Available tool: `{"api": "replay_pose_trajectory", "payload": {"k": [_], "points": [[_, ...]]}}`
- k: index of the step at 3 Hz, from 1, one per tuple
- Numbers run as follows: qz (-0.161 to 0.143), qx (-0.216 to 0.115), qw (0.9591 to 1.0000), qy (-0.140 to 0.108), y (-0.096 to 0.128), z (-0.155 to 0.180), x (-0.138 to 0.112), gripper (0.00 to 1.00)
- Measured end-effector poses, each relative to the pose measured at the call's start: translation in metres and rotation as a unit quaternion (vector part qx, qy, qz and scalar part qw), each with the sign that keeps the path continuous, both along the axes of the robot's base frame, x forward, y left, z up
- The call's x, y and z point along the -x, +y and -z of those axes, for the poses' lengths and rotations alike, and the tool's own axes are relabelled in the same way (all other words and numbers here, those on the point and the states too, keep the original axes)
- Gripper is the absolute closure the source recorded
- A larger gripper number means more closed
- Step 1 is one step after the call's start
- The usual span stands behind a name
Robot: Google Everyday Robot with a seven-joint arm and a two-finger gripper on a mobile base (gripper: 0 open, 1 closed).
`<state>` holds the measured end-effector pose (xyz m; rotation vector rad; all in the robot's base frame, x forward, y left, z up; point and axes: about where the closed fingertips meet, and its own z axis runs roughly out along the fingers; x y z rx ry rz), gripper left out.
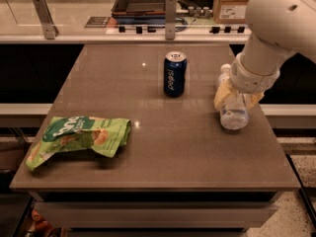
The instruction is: Place blue plastic bottle upright
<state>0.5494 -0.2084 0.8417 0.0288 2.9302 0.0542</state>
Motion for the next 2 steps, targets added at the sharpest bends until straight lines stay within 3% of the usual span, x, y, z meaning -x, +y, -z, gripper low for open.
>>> {"api": "replay_pose_trajectory", "payload": {"k": [1, 2], "points": [[0.025, -0.014, 0.998, -0.056, -0.02, -0.006, 0.003, 1.0], [0.034, -0.035, 0.9921, -0.115, -0.038, -0.017, 0.0, 1.0]]}}
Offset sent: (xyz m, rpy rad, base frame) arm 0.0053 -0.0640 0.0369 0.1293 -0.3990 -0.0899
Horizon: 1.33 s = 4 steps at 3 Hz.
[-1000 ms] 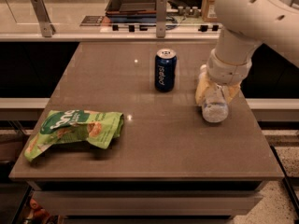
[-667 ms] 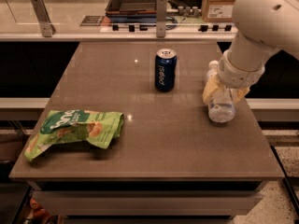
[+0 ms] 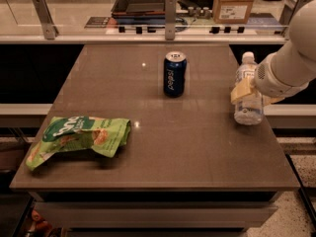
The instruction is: Place blue plastic bottle upright
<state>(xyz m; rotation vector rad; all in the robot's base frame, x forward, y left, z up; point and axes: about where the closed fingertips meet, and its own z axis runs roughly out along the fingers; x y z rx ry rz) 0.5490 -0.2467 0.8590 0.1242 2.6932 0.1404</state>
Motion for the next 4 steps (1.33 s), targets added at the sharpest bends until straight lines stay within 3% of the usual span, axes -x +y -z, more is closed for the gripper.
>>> {"api": "replay_pose_trajectory", "payload": {"k": [1, 2, 3, 4], "points": [[0.001, -0.021, 0.9973, -0.07, -0.02, -0.023, -0.007, 1.0], [-0.01, -0.038, 0.99, -0.135, -0.034, -0.045, -0.008, 1.0], [-0.027, -0.063, 0.9765, -0.204, -0.037, -0.064, -0.005, 1.0], [-0.036, -0.096, 0.9588, -0.265, -0.032, -0.079, 0.001, 1.0]]}}
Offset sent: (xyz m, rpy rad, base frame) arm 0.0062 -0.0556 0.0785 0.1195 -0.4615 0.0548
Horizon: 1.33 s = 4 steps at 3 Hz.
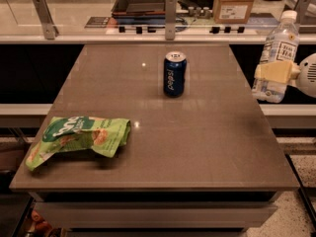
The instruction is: Place blue plastic bottle upright
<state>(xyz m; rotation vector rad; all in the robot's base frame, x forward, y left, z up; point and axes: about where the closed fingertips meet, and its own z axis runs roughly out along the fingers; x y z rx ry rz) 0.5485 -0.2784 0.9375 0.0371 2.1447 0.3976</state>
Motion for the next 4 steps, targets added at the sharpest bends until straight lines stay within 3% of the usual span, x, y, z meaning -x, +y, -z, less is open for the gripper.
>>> {"api": "replay_pose_trajectory", "payload": {"k": [1, 2, 3, 4], "points": [[-0.024, -0.036, 0.9974, -0.057, 0.014, -0.02, 0.004, 1.0], [-0.069, -0.022, 0.992, -0.103, 0.027, -0.038, 0.007, 1.0], [-0.12, 0.027, 0.9817, -0.145, 0.036, -0.052, 0.006, 1.0], [-0.166, 0.056, 0.9685, -0.177, 0.041, -0.058, -0.006, 1.0]]}}
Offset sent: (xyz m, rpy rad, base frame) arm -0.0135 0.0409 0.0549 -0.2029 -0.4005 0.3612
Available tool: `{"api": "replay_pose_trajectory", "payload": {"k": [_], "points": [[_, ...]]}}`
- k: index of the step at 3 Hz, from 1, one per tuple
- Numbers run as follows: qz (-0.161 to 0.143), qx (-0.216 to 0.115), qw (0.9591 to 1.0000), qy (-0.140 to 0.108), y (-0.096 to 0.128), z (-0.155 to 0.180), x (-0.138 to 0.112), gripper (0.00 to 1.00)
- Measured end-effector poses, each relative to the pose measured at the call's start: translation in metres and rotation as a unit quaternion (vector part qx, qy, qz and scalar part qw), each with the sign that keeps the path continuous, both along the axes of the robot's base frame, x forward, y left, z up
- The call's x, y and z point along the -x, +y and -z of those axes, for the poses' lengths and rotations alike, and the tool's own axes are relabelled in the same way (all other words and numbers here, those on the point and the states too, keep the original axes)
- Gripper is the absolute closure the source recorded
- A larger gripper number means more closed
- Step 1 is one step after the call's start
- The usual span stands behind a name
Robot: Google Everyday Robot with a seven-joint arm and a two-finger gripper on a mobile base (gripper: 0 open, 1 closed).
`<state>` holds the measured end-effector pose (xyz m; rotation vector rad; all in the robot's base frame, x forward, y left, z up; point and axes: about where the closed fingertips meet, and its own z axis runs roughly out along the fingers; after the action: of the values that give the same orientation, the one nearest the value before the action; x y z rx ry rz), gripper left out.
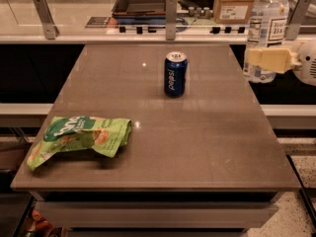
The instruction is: Place blue plastic bottle upright
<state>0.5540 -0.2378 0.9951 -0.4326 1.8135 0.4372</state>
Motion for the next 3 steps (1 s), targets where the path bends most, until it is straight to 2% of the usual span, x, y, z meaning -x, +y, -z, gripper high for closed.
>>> {"api": "replay_pose_trajectory", "payload": {"k": [1, 2, 3], "points": [[-0.038, 0.014, 0.9987, -0.03, 0.007, 0.003, -0.012, 1.0], [-0.076, 0.024, 0.9951, -0.059, 0.02, 0.012, -0.023, 1.0], [-0.1, 0.036, 0.9908, -0.083, 0.032, 0.027, -0.029, 1.0]]}}
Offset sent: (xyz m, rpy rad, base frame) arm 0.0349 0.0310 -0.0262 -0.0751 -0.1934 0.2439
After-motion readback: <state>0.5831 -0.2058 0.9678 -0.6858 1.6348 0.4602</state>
